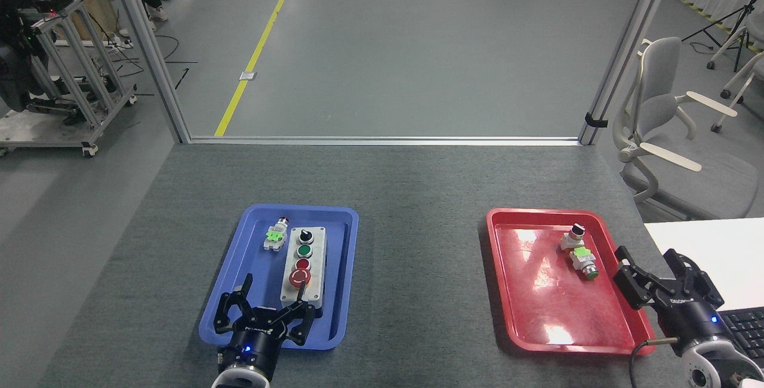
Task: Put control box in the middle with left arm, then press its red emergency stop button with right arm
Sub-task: 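Move the left gripper forward onto the gray control box in the blue tray, then close the left gripper on the near end of the control box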
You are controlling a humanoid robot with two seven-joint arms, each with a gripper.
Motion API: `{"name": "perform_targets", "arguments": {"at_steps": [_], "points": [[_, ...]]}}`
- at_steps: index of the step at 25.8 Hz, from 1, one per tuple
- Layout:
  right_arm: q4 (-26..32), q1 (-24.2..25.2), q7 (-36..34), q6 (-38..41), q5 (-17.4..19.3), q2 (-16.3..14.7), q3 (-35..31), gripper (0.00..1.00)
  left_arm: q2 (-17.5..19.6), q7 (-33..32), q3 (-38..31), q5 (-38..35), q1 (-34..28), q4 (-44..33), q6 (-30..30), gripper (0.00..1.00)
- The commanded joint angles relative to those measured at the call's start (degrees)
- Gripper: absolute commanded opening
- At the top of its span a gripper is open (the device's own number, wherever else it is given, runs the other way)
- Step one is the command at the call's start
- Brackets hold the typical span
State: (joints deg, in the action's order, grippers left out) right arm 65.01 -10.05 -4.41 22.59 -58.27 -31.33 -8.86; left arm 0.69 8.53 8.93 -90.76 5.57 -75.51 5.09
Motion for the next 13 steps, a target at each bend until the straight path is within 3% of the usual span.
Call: {"name": "perform_targets", "arguments": {"at_steps": [1, 13], "points": [[0.0, 0.2, 0.0, 0.0, 0.1, 0.0, 0.5, 1.0, -1.3, 0.3, 0.0, 0.3, 0.8, 2.0, -1.2, 0.99], [0.0, 0.6, 0.0, 0.0, 0.1, -0.1, 0.3, 1.0, -3.5, 0.2, 0.0, 0.9, 3.8, 9.1, -1.0, 0.99]]}}
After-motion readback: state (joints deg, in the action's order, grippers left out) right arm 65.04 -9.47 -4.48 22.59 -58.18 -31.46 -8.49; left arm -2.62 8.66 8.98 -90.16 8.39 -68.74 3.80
